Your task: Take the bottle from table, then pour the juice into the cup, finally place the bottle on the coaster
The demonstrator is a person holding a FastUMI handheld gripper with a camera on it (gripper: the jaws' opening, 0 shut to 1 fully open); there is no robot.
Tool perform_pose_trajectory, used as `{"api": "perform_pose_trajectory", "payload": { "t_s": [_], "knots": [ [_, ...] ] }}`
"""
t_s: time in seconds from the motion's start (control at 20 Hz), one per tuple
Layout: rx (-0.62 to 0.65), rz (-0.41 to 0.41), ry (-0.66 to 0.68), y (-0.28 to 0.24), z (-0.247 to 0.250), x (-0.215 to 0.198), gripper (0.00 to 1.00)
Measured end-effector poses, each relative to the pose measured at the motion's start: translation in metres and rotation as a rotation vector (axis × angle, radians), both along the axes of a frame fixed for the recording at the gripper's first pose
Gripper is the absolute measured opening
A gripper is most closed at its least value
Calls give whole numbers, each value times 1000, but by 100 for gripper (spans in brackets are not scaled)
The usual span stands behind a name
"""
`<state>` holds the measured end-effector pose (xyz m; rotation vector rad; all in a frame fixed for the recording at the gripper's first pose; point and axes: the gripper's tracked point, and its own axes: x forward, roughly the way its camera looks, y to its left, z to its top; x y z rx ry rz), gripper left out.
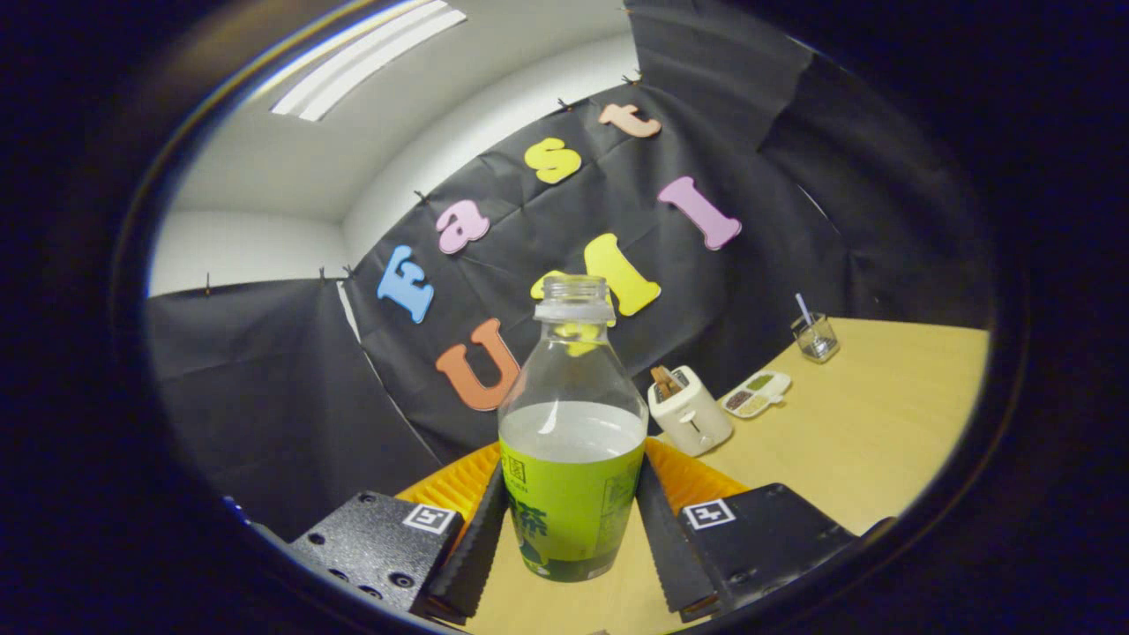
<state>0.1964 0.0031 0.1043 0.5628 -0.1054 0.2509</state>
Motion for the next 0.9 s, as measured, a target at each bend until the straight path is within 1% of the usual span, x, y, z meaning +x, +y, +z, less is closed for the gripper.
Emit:
{"api": "perform_pose_trajectory", "payload": {
  "t_s": [0.2,0.3,0.35,0.6,0.7,0.85,0.9],
  "knots": [
    [-127,-66,-39,8,-6,23,79],
    [-178,-116,-86,8,-9,43,79],
    [-201,-134,-88,9,-17,56,79],
    [-305,-199,10,7,-78,109,80],
    [-333,-201,36,12,-94,124,80],
    [-376,-268,81,4,-115,138,81],
    [-386,-277,93,4,-121,143,80]
  ]
}}
